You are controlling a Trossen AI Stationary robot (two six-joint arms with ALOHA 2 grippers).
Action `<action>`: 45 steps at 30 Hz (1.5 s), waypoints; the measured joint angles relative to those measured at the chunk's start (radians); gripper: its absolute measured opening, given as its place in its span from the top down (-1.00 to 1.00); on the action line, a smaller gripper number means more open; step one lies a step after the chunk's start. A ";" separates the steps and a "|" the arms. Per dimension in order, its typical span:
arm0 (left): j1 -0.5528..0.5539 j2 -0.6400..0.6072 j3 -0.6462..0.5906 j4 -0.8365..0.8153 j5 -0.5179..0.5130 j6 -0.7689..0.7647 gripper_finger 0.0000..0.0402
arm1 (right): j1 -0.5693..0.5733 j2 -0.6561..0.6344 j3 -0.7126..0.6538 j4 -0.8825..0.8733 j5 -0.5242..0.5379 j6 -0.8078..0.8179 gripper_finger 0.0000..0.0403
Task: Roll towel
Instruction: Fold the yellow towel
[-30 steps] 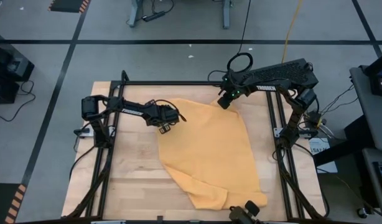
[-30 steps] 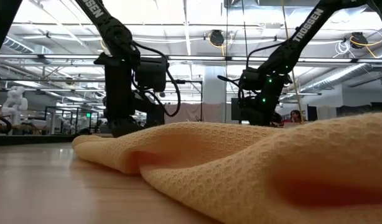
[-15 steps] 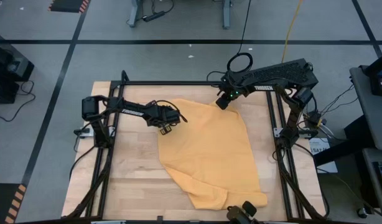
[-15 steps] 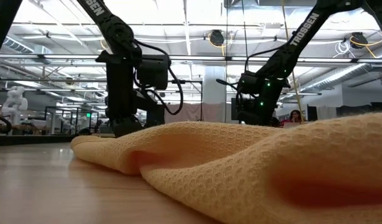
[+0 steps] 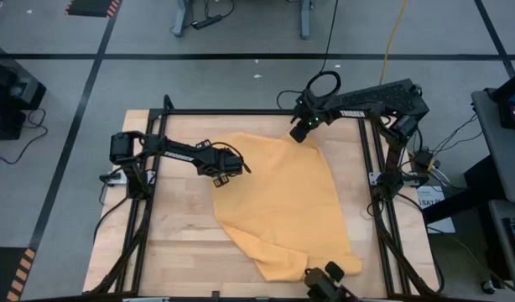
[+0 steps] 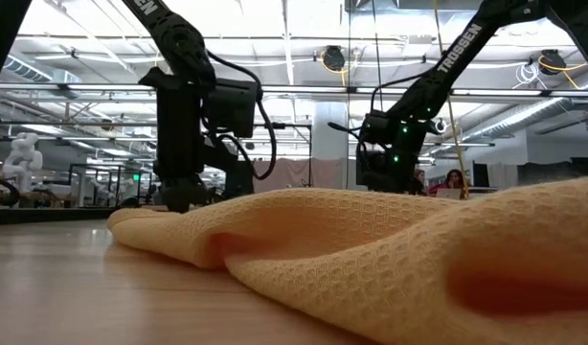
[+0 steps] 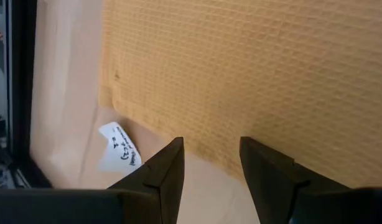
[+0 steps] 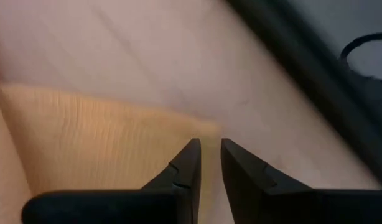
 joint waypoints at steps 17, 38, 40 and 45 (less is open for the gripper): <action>-0.078 -0.043 -0.019 0.007 -0.001 -0.055 0.19 | -0.019 -0.003 0.051 -0.132 -0.110 -0.038 0.73; -0.109 -0.093 -0.018 0.133 -0.038 -0.071 0.19 | -0.015 0.078 0.057 -0.045 -0.086 0.007 0.28; -0.109 -0.093 -0.018 0.134 -0.038 -0.070 0.19 | -0.015 0.078 0.056 -0.041 -0.085 -0.001 0.36; -0.109 -0.093 -0.018 0.136 -0.038 -0.078 0.19 | -0.016 0.077 0.055 -0.021 -0.085 -0.034 0.72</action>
